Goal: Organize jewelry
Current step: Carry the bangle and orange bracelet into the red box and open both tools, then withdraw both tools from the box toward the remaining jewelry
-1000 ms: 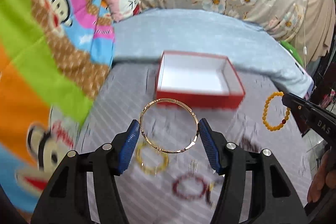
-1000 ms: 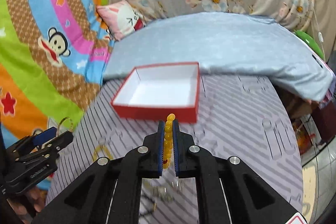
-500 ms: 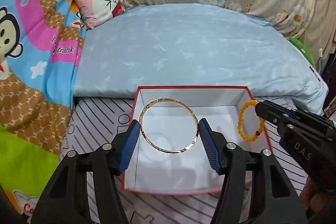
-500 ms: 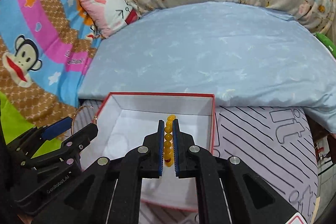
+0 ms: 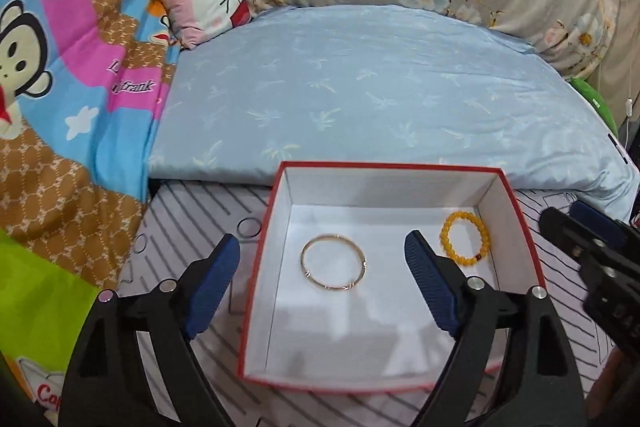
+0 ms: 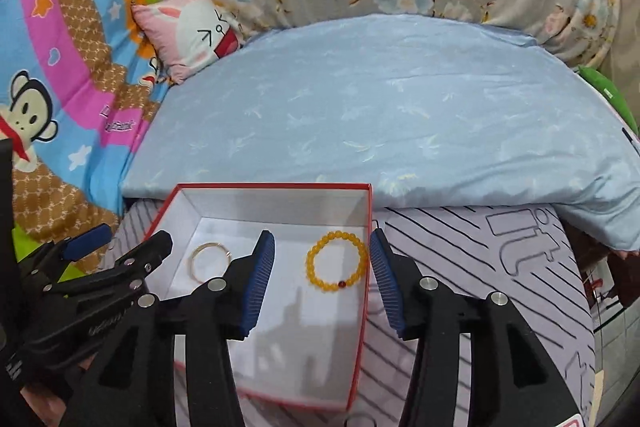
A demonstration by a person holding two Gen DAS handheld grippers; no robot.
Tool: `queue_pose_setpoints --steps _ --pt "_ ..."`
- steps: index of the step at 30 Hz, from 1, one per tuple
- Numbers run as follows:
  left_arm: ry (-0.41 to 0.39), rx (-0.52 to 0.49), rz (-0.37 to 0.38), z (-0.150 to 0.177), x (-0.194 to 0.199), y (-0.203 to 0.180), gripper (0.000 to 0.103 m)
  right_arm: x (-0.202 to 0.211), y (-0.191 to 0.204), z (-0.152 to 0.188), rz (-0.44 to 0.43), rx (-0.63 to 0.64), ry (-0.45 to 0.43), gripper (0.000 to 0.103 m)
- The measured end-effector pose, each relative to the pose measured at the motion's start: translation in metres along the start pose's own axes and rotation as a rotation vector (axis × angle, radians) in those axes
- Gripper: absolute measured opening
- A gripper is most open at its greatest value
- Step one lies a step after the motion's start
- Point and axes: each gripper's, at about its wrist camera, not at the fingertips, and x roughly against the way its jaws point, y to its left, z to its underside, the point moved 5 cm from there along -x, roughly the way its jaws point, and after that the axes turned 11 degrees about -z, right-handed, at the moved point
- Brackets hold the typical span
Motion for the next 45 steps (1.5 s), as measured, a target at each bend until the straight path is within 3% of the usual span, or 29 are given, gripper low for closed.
queue_pose_setpoints --steps 6,14,25,30,37,43,45 --pt "-0.033 0.001 -0.041 0.040 0.054 0.025 0.086 0.057 0.022 0.047 0.005 0.038 -0.010 0.059" --pt "0.018 0.028 -0.031 0.116 0.107 0.046 0.089 0.107 0.036 0.134 0.022 0.026 0.035 0.060" --pt "0.114 0.031 -0.066 0.228 0.118 0.068 0.089 0.137 0.033 0.227 0.017 -0.027 0.124 0.060" --pt "0.139 0.082 -0.060 0.242 0.113 0.081 0.089 0.138 0.031 0.241 0.009 -0.060 0.142 0.060" --pt "0.141 0.138 -0.087 0.230 0.098 0.099 0.087 0.135 0.028 0.245 0.007 -0.077 0.153 0.060" --pt "0.186 0.139 -0.108 0.225 0.065 0.099 0.070 0.130 0.026 0.245 0.015 -0.074 0.162 0.060" --pt "0.199 0.131 -0.106 0.226 0.056 0.098 0.058 0.126 0.022 0.243 0.014 -0.086 0.165 0.060"
